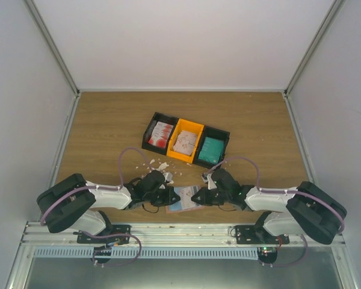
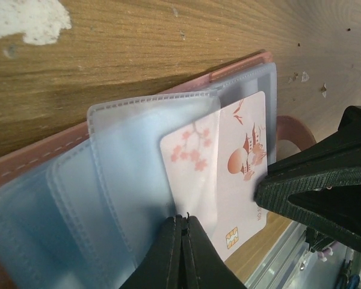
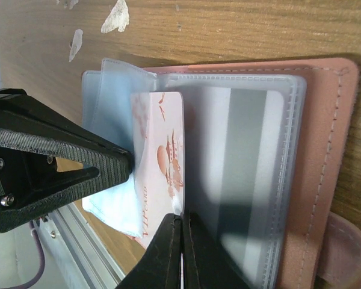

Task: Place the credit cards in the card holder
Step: Insert the credit card into the card holder.

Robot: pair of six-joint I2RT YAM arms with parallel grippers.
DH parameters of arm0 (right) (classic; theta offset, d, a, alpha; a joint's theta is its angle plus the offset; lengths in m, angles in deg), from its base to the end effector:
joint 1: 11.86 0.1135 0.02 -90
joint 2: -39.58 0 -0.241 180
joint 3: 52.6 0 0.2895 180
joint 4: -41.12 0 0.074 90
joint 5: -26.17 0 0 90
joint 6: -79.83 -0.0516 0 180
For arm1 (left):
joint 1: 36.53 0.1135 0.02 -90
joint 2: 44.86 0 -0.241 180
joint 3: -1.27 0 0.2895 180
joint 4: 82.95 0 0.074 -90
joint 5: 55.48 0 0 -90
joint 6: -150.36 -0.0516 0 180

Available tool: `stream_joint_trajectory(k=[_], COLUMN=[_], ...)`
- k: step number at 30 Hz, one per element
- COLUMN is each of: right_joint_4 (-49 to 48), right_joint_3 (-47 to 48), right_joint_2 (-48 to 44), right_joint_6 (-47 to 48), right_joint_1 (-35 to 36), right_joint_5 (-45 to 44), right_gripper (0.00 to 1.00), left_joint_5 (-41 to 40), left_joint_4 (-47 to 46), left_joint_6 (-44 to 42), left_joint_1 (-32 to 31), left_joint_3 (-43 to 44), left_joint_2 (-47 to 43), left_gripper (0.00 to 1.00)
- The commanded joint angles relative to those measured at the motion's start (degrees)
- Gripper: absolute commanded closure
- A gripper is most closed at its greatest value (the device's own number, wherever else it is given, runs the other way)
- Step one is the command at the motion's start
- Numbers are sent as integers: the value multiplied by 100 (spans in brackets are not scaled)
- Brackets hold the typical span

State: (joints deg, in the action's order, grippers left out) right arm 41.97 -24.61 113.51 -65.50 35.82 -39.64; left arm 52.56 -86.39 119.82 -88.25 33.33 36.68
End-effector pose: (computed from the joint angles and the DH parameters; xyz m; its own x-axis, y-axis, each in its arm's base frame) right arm 0.1443 0.1898 0.0488 -0.9892 0.0279 -0.1438 -0.0875 0.6746 0.7330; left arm 0.1473 -0.2125 0.0432 -0.9842 -0.0749 -0.1607 0.0629 0.7002 -0.7111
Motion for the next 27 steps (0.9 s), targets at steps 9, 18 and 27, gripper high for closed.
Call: stream_joint_trajectory(k=[9, 18, 27], right_joint_4=[-797, -1026, -1028], right_joint_3=[-523, -414, -211], right_joint_2=[557, 884, 1120], right_joint_6=[-511, -684, -711], right_joint_1=[-119, -119, 49], right_joint_5=[113, 134, 160], right_gripper=[100, 100, 100], left_joint_5=[-878, -811, -306], left_joint_4=[2152, 2360, 1715], left_joint_6=[157, 350, 113], left_joint_1=[13, 13, 13], left_joint_3=[-516, -829, -797], left_joint_2=[-1554, -1830, -1324], left_gripper=[72, 74, 93])
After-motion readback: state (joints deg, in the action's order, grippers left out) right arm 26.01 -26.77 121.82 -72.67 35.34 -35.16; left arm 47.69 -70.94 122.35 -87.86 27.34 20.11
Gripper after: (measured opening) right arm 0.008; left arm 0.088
